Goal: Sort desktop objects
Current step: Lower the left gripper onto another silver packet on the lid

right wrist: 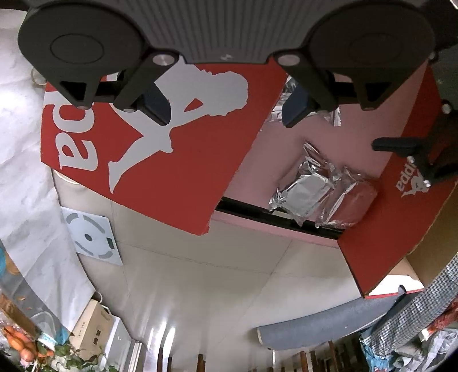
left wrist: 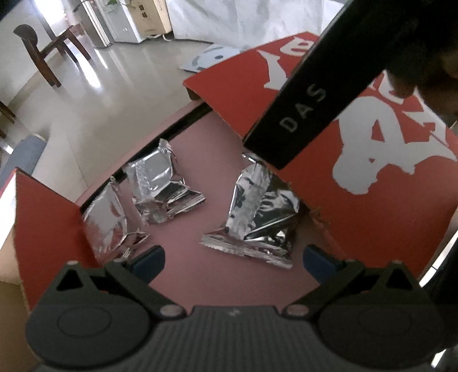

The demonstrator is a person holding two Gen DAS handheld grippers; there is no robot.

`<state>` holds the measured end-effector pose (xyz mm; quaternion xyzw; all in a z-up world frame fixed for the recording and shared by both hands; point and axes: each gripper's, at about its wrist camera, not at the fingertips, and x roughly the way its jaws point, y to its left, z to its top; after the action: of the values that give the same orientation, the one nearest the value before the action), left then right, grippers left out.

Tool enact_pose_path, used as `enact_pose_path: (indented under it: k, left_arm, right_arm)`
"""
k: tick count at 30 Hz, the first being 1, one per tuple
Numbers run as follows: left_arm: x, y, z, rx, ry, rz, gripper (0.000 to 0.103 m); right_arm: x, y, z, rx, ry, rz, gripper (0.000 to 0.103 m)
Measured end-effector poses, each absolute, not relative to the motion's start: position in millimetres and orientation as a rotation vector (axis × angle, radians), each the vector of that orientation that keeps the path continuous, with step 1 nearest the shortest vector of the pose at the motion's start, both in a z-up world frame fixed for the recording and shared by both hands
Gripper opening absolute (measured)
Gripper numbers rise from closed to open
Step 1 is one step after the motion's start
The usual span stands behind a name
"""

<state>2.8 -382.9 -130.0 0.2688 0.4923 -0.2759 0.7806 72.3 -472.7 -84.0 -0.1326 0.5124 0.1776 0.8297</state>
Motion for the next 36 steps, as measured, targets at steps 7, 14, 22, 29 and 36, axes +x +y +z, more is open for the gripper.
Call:
enact_pose_path:
  k: [7,14,22,29,36]
  left_arm:
    - [5,-391,-144,0.619,1.057,-0.635,0.103]
    - [9,-394,-149,0.641,1.032,-0.68,0.103]
    - [17,-396,-160,0.639,1.028,-0.716,0.103]
    - [25,-392,-161,0.576,1.024,-0.764,0.088]
    - [24,-389,-157,0.528,1.033,-0.783,0.069]
  right_arm:
    - [75,-476,-89,-0.279,1.11,0.367,0.085]
    - [76,-475,-96,-0.308,1.123,0.424,0.085]
    - [74,-469,-105,-0.402,1.123,0.532,0.085]
    - [74,-469,-107,-0.438,1.113,0.538,0.085]
    - [72,-465,-110,-0.483,1.111,0.555,0.085]
